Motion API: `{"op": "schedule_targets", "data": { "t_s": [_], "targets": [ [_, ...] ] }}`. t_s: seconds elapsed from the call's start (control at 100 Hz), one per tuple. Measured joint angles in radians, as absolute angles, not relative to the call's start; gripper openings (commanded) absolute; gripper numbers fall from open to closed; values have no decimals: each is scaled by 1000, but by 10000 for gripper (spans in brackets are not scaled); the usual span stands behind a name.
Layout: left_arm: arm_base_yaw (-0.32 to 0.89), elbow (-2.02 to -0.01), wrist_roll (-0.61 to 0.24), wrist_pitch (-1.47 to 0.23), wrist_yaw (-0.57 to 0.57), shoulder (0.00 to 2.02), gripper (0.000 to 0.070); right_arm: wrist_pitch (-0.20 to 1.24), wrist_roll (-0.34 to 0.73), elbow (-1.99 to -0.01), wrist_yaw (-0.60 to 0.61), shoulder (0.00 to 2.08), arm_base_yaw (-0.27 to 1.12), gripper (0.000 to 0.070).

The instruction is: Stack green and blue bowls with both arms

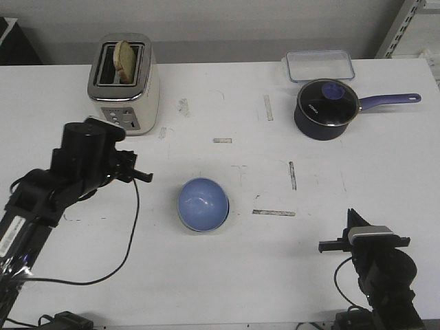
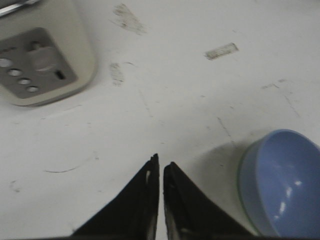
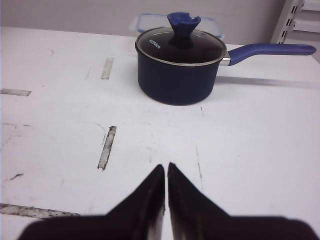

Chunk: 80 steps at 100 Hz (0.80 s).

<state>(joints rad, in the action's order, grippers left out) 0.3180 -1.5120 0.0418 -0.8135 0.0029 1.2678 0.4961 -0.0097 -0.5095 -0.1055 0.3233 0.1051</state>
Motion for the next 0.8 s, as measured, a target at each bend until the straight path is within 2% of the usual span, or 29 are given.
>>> {"op": "schedule_targets", "data": {
  "t_s": [0.23,0.39,0.61,0.8],
  "targets": [
    [81,-1225,47,-619,-2,985,2,496,-10,-509,-105,323,105,0],
    [-29,-979,47,-490,-2,740,2,496,-10,-509,-105,323,105,0],
    [-97,-701,41,-351,-1,418,2,484,-10,-509,-105,323,105,0],
    [-98,-517,23,-323,-1,246,2,482,-10,-509,-105,323,105,0]
  ]
}}
